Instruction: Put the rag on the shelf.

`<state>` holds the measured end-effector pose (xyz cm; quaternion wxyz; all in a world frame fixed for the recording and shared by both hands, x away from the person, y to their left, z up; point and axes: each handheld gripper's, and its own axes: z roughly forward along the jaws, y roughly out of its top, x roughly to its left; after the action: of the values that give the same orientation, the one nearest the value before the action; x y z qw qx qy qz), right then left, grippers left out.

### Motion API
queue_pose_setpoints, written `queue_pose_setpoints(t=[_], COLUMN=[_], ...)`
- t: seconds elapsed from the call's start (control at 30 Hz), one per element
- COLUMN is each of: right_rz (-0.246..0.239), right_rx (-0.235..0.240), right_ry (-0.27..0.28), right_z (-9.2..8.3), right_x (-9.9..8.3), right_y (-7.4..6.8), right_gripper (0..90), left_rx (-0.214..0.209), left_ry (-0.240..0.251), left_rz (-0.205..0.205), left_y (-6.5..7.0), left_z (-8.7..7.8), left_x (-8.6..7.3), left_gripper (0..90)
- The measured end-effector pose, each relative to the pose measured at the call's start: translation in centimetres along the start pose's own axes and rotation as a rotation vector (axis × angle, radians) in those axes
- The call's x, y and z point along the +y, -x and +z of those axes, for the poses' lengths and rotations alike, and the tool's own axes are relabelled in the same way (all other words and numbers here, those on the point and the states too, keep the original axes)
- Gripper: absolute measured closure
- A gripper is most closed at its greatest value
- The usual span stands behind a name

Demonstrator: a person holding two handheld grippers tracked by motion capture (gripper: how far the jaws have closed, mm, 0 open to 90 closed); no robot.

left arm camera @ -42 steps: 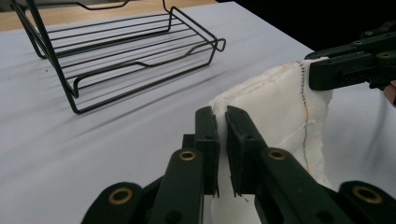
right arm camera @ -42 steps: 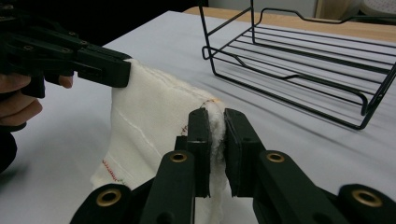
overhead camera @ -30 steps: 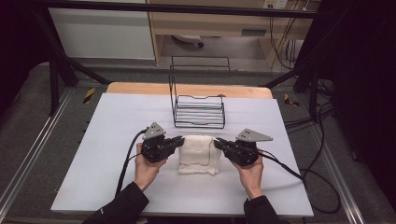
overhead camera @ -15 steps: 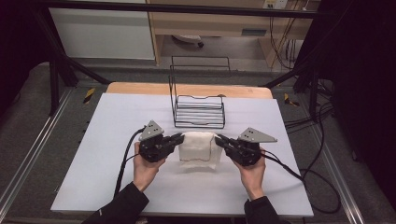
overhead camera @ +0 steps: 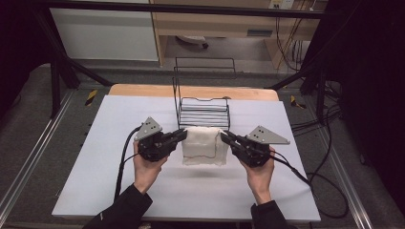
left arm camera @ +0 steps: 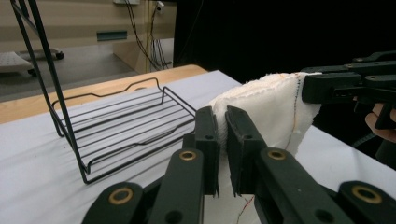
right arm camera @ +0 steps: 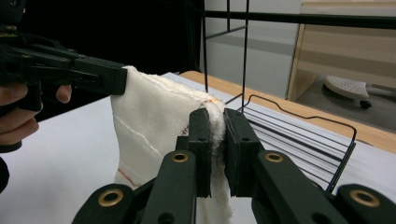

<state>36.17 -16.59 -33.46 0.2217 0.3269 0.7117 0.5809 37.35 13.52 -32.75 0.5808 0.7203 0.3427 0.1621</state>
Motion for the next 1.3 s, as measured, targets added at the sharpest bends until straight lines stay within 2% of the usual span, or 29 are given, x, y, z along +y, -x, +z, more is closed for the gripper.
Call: queue_pose_setpoints(t=[0.27,0.5,0.87,1.3], right_rz=[-0.009,-0.014,-0.027,-0.036], right_rx=[-0.015,-0.021,-0.031,-0.051], right_ry=[0.045,0.082,0.123,0.161], right_z=[-0.1,0.0,0.4,0.7], right_x=[1.1,2.3,3.9,5.9], right_y=[0.1,0.0,0.0,0.3], right_gripper=[82.3,82.3,82.3,82.4], left_rx=[0.008,0.01,0.03,0.033], left_ry=[0.042,0.088,0.125,0.165], left_rz=[0.016,0.004,0.014,0.016], left_y=[0.1,-0.2,-0.5,-0.9], left_z=[-0.2,-0.4,-0.4,-0.3], left_x=[1.0,2.0,3.7,5.6], left_gripper=[83.3,83.3,83.3,83.3])
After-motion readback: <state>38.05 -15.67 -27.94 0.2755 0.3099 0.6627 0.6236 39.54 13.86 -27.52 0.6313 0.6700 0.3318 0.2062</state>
